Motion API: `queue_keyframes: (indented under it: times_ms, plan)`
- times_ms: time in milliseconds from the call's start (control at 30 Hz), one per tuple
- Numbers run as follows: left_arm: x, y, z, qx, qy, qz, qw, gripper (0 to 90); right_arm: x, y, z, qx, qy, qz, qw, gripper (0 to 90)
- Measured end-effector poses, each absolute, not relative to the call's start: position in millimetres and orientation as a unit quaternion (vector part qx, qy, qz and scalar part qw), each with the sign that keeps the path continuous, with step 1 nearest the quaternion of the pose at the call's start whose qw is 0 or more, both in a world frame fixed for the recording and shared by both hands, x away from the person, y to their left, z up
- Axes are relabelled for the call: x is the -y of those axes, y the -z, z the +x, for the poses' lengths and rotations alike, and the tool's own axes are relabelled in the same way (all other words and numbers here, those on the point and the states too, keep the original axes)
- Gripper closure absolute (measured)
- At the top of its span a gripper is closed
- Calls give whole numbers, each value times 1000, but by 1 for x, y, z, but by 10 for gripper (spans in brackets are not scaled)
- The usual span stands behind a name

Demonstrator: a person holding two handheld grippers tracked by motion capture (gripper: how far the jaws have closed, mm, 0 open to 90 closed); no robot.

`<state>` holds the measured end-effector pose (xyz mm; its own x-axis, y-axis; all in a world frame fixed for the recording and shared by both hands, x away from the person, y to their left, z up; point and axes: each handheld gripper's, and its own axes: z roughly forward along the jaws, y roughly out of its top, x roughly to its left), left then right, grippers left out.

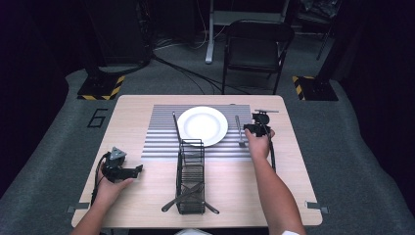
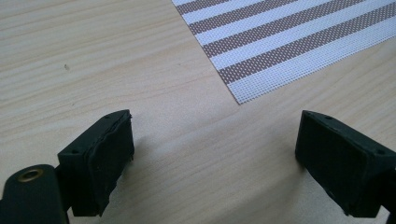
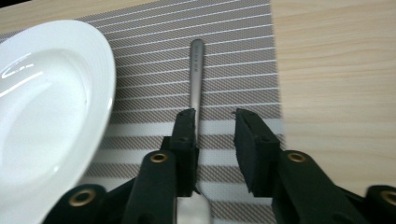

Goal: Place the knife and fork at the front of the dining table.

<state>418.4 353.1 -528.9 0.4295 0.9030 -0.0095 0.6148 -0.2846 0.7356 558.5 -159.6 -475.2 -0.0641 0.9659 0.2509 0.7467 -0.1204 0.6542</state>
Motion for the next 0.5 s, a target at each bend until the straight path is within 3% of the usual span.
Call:
queue_keyframes:
  times_ms: [233, 500]
  plan:
    - [-353, 529, 418, -490, -212, 772, 344, 119, 182, 471, 517, -683, -342, 617, 187, 577]
    - [-352, 528, 415, -497, -221, 763, 348, 241, 193, 491, 469, -698, -353, 598, 173, 514]
